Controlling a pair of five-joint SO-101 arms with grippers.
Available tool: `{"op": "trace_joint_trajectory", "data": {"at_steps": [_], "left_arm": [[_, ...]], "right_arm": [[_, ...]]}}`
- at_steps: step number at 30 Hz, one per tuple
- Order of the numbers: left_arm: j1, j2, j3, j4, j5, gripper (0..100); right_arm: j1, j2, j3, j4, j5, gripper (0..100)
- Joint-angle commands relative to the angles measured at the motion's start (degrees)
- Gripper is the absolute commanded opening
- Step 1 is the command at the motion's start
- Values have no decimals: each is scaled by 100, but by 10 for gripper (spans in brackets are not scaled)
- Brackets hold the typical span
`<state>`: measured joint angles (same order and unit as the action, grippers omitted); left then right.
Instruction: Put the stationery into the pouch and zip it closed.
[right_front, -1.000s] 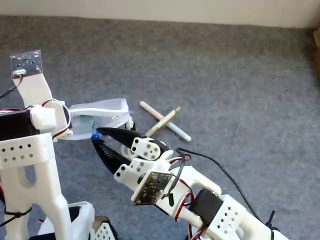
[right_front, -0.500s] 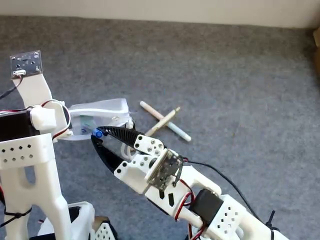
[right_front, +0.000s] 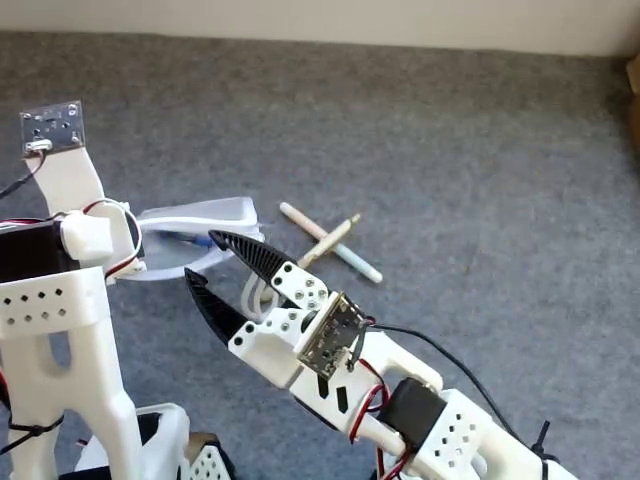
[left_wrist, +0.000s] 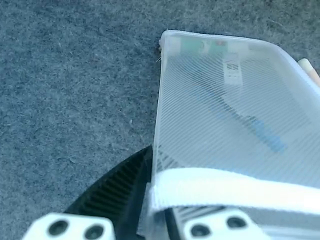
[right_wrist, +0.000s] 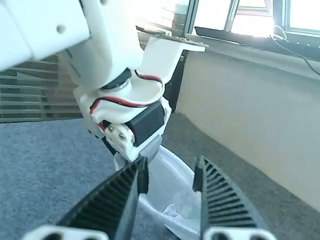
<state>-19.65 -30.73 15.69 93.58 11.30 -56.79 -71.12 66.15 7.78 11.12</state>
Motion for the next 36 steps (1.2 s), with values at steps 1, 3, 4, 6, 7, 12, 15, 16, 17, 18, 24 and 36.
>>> {"op": "trace_joint_trajectory", "data": {"at_steps": [1,3,4,6,7,12,15,16,17,18,24,36], "left_arm": [[92,48,31,-123,53,7],[92,48,31,-123,53,7],[92,48,31,-123,53,7],[92,48,31,-123,53,7],[92,48,31,-123,53,7],[57,48,31,-123,44,8],[57,48,4,-123,44,8],[57,48,-4,-123,44,8],[57,48,-13,-123,44,8],[57,48,-13,-123,44,8],[22,48,-13,-123,44,7],[-224,48,-92,-114,44,8]], "right_arm": [[-57,-57,-57,13,-62,142],[-48,-57,-57,22,-62,142],[-40,-57,-57,22,-62,142],[-31,-31,-75,31,-62,142],[-22,-22,-84,57,-62,141],[189,-13,-567,963,-668,141],[620,-4,-1244,1842,-1407,141],[778,-4,-1473,2105,-1609,141],[927,-4,-1710,2352,-1776,141],[1077,-4,-1921,2563,-1916,141],[1727,-4,-2668,3002,-2277,141],[2176,963,-3345,3697,-2365,141]]}}
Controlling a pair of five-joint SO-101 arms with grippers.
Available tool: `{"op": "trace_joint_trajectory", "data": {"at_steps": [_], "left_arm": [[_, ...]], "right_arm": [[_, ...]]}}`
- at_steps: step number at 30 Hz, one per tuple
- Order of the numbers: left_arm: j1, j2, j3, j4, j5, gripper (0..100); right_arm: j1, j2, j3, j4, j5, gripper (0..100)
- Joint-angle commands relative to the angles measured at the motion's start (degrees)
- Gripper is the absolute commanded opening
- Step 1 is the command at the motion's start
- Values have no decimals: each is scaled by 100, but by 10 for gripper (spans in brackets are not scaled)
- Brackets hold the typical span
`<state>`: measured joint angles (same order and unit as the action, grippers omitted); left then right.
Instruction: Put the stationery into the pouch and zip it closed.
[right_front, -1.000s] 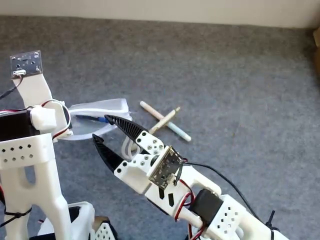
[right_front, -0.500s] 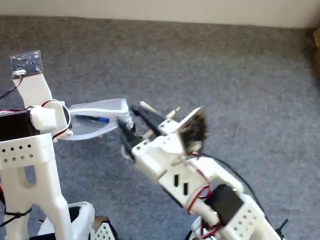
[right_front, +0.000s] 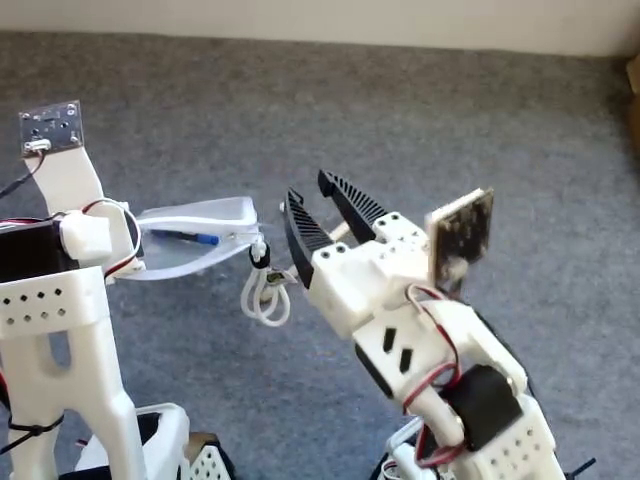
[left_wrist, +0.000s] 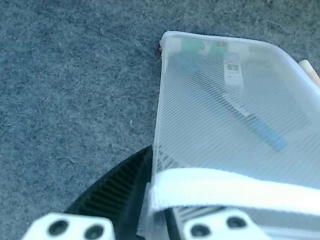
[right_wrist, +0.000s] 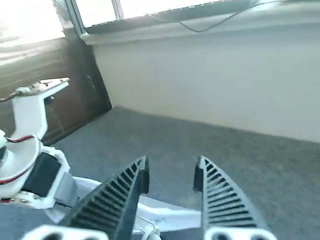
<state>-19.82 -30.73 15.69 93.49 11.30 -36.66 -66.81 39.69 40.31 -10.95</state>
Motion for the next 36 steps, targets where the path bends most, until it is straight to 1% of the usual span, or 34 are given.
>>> {"op": "trace_joint_trajectory", "data": {"at_steps": [1,3,6,8,11,19,33,36], "left_arm": [[-207,48,-84,-105,44,8],[-207,48,-84,-105,44,8],[-207,48,-75,-97,44,8],[-207,48,-66,-88,44,8],[-207,48,-66,-88,44,8],[-207,48,-66,-88,44,7],[-207,48,-57,-105,44,7],[-207,48,-57,-114,44,7]], "right_arm": [[215,752,-919,734,-378,141],[382,1147,-1481,1358,-897,141],[470,1675,-2246,2167,-1301,141],[470,1938,-2615,2545,-1503,141],[479,2325,-2958,2791,-1881,141],[989,3248,-2958,2765,-2532,141],[1015,5789,-3011,2756,-3314,141],[1033,6176,-3011,2527,-3481,141]]}}
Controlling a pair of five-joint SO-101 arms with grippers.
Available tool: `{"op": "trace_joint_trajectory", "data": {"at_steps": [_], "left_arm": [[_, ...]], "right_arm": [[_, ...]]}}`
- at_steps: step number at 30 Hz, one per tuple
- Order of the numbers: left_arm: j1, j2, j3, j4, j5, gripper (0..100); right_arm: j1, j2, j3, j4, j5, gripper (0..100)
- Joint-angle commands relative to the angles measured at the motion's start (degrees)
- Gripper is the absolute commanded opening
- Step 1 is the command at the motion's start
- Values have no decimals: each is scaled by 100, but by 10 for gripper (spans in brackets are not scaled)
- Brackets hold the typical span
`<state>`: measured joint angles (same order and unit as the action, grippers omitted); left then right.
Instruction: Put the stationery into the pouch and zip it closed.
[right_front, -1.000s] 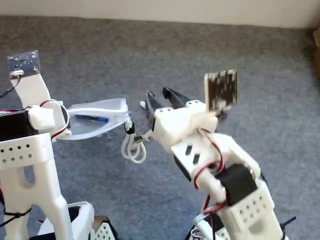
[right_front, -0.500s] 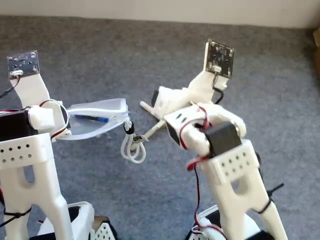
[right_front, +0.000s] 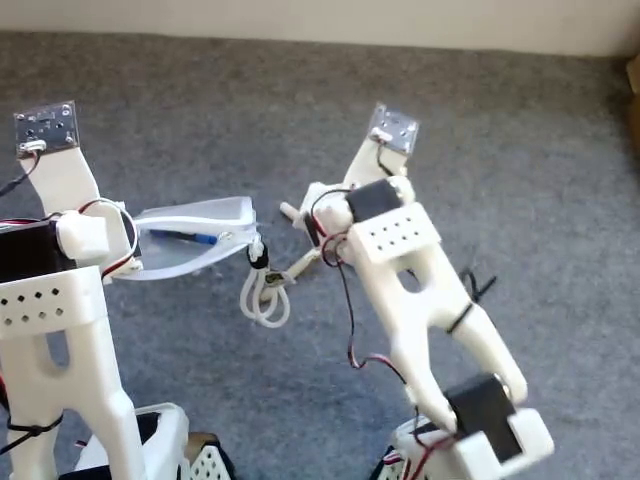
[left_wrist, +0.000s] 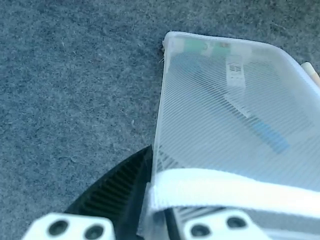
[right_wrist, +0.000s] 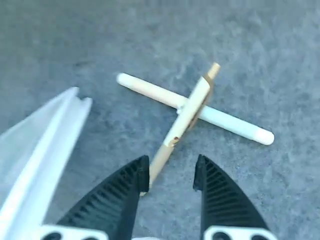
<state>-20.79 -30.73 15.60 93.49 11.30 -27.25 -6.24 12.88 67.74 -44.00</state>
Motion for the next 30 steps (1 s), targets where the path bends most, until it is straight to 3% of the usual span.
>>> {"op": "trace_joint_trajectory", "data": {"at_steps": [1,16,30], "left_arm": [[-110,48,-48,-114,44,7],[-110,48,-48,-114,44,7],[-110,48,-40,-105,44,7]], "right_arm": [[154,233,-330,-286,-202,141],[426,664,-338,-418,-281,141],[585,2141,-1560,75,-290,141]]}}
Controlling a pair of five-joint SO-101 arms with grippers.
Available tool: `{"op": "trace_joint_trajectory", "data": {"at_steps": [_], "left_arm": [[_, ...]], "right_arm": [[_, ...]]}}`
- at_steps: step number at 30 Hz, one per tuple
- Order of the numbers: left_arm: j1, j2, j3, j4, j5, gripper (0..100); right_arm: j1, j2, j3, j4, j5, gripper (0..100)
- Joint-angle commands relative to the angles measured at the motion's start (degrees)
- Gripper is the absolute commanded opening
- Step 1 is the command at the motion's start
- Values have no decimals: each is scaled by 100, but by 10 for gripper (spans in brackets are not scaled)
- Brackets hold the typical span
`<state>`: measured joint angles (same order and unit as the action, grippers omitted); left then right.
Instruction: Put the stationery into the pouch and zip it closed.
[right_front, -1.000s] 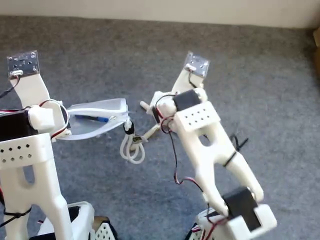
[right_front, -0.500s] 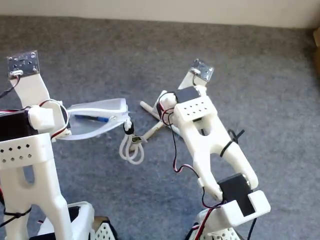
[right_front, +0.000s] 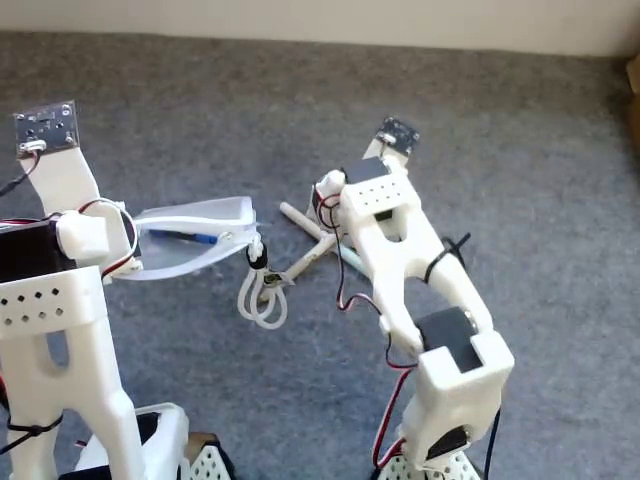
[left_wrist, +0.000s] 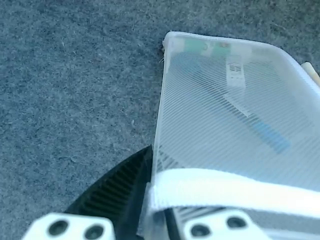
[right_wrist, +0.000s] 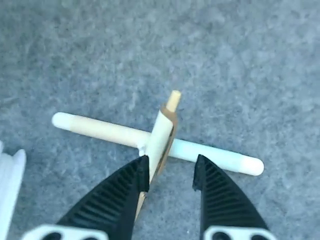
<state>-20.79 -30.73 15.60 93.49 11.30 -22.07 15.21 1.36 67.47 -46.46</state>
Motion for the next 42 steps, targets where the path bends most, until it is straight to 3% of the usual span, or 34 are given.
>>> {"op": "trace_joint_trajectory", "data": {"at_steps": [1,8,14,22,25,30,42], "left_arm": [[-110,48,-40,-105,44,7],[-110,48,13,-114,35,8],[-110,48,13,-114,26,8],[-110,48,13,-114,26,8],[-110,48,13,-114,26,8],[-110,48,13,-114,26,8],[-110,48,13,-114,18,8]], "right_arm": [[66,57,-462,145,-44,141],[66,356,-673,295,-53,139],[66,470,-681,189,-26,45],[84,453,-681,207,-18,40],[66,444,-681,198,-18,53],[-31,470,-901,215,-18,176],[-31,804,-989,-84,-18,180]]}}
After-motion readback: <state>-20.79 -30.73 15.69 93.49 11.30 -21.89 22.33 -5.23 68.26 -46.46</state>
